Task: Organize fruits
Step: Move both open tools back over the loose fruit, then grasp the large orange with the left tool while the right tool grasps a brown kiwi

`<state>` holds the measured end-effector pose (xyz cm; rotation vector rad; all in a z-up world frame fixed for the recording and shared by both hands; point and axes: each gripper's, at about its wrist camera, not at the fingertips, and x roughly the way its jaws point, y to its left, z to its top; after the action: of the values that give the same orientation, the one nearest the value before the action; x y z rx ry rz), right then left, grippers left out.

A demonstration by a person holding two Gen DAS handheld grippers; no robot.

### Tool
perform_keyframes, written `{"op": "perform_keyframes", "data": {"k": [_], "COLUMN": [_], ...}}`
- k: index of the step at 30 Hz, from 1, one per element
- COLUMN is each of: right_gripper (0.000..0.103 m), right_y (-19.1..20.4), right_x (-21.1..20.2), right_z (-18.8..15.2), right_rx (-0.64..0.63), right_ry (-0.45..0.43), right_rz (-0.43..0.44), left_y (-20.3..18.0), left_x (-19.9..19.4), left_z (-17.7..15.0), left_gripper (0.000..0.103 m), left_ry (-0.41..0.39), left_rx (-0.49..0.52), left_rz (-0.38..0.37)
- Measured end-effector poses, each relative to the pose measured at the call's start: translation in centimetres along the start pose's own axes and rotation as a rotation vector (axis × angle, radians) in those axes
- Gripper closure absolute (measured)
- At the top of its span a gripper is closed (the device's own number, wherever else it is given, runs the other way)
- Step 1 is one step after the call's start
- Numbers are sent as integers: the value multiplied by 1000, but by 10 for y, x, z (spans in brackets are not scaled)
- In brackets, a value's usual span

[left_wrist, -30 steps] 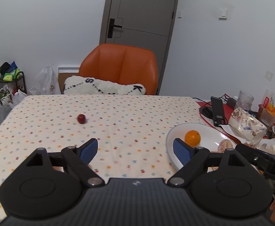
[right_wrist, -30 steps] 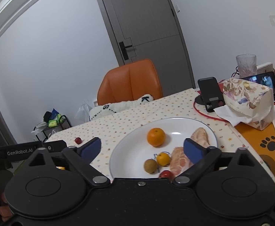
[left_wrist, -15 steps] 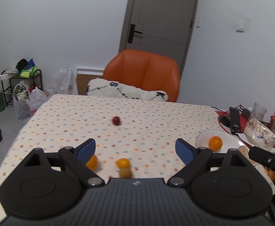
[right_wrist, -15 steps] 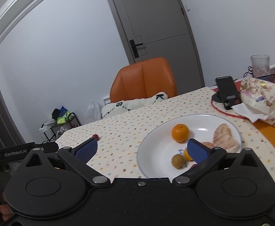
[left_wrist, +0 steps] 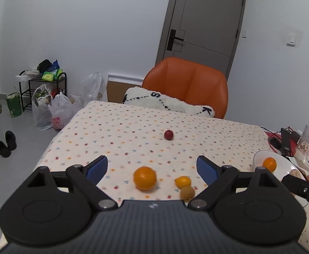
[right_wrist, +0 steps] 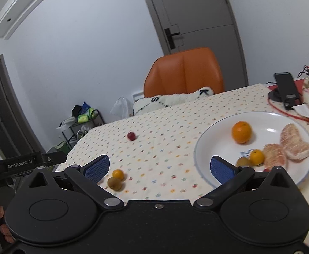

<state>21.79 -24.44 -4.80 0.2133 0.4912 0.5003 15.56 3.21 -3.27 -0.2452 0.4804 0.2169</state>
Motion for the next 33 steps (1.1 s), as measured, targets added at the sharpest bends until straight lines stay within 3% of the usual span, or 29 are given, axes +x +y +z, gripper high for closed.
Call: {"op": "perform_keyframes", "data": {"k": [6, 12, 26, 33], "right_gripper": [0, 3, 33, 38], "right_y": [17, 34, 61, 70], "right_x": [12, 26, 68, 89], "right_z": [-4, -11, -24, -28], "right_rx": [-25, -59, -87, -85], "right_ry": [25, 50, 144, 178], "right_rz": [15, 29, 67, 90], "left_y": [15, 24, 32, 37], "left_x": [3, 13, 45, 55], "left_z": [-3, -7, -15, -18], "left_gripper": [16, 26, 40, 41], "left_ry": [2, 20, 70, 90], "left_rx": [-14, -17, -27, -34], "left_rz": [-8, -21, -54, -68]}}
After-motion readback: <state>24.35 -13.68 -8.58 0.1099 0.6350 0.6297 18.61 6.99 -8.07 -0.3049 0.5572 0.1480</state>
